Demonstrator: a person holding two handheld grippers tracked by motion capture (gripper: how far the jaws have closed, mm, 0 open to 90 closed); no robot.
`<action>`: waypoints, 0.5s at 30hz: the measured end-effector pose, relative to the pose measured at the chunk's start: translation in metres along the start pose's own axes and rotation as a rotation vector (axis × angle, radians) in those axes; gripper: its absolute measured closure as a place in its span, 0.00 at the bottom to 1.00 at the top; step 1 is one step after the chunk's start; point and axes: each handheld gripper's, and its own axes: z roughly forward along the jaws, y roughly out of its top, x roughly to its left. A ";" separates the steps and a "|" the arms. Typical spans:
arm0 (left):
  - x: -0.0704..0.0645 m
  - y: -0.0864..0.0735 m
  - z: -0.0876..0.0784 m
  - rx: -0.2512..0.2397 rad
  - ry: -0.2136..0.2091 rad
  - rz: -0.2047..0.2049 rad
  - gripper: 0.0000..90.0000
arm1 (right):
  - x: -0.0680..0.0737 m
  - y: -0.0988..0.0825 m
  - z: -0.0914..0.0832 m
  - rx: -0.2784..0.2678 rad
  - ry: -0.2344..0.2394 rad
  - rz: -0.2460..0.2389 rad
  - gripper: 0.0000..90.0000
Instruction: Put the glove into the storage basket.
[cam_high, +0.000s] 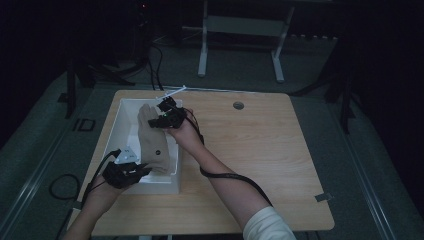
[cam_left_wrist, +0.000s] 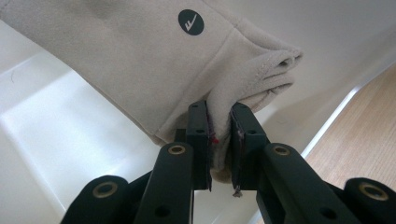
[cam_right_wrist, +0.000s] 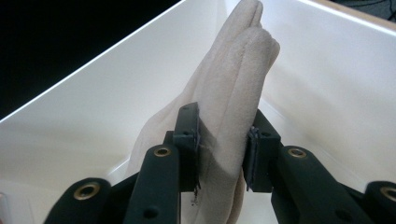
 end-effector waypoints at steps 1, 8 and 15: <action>0.000 -0.001 0.000 -0.003 -0.002 -0.005 0.89 | 0.000 0.000 0.001 0.006 -0.002 -0.006 0.78; 0.001 -0.004 0.006 0.036 0.015 -0.033 0.84 | 0.001 0.004 0.007 0.064 -0.025 -0.016 0.65; 0.000 -0.002 0.011 0.039 -0.008 -0.081 0.58 | 0.003 0.006 0.000 0.040 -0.021 -0.020 0.46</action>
